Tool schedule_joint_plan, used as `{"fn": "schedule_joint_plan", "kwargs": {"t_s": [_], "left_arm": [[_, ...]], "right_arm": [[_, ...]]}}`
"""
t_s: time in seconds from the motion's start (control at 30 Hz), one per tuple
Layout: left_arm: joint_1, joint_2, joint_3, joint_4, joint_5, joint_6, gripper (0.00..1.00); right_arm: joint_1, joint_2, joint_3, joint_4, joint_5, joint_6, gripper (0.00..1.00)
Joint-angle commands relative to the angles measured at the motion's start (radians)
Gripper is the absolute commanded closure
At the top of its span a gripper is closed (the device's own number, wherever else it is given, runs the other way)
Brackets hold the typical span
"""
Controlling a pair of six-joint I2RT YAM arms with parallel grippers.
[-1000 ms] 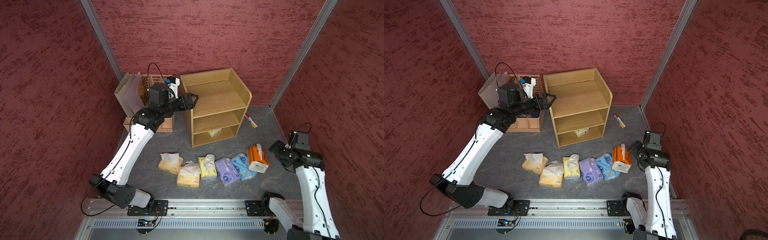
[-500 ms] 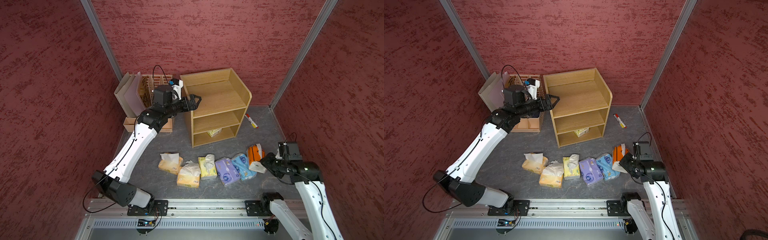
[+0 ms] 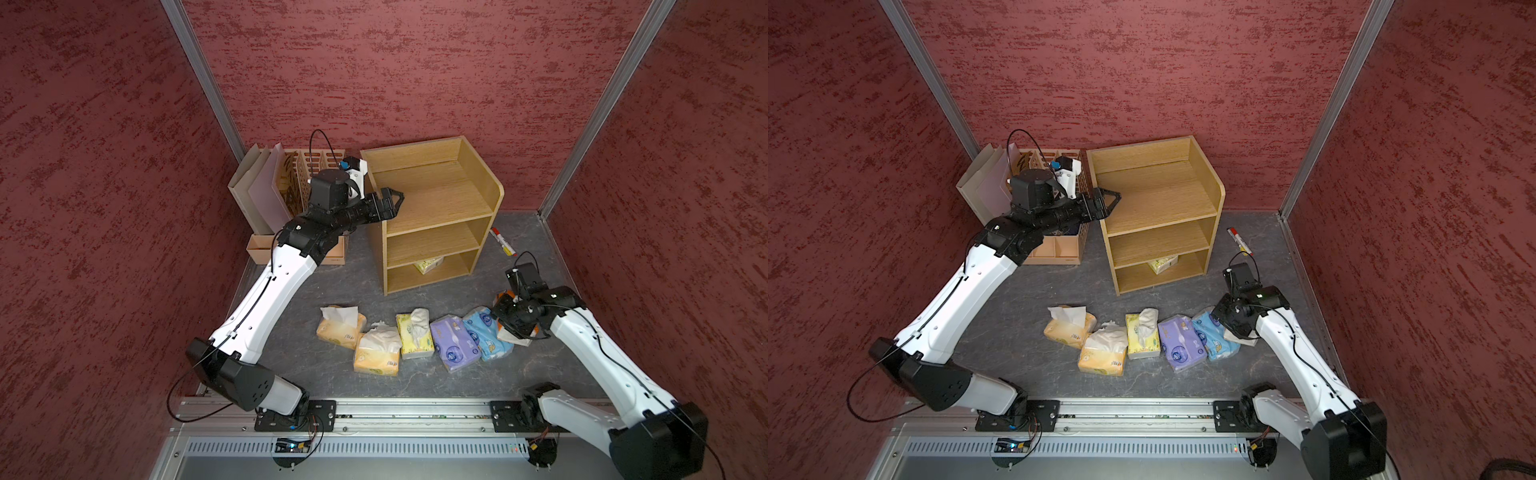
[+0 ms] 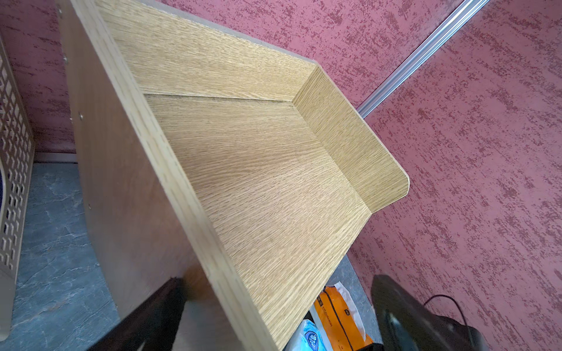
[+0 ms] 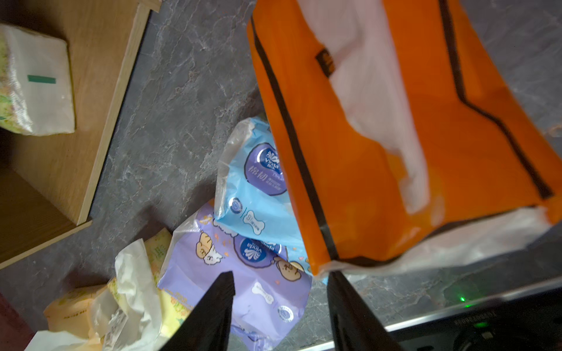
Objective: Remove the tissue boxes from the shelf
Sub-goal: Adjust the box of tissues at the center of the board.
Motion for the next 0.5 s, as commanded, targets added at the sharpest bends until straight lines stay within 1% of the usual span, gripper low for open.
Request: {"fn": "schedule_joint_plan", "kwargs": {"t_s": [0.0, 0.1, 0.2, 0.37, 0.47], "left_arm": [[-0.022, 0.008, 0.018, 0.022, 0.030, 0.002, 0.00], [-0.022, 0.003, 0.016, 0.017, 0.030, 0.007, 0.00], [-0.021, 0.001, 0.016, 0.012, 0.028, 0.014, 0.00], [-0.021, 0.008, 0.013, 0.014, 0.038, 0.014, 0.00], [-0.021, 0.010, 0.012, 0.012, 0.049, 0.014, 0.00]], "right_arm": [[0.004, 0.042, -0.008, -0.009, 0.080, 0.025, 0.46], [-0.014, 0.021, -0.031, -0.053, 0.119, 0.025, 0.46], [-0.058, -0.027, -0.054, -0.094, 0.138, 0.002, 0.45], [-0.143, -0.082, -0.086, -0.118, 0.127, -0.050, 0.43], [-0.197, -0.073, -0.111, -0.096, 0.105, -0.084, 0.42]]}}
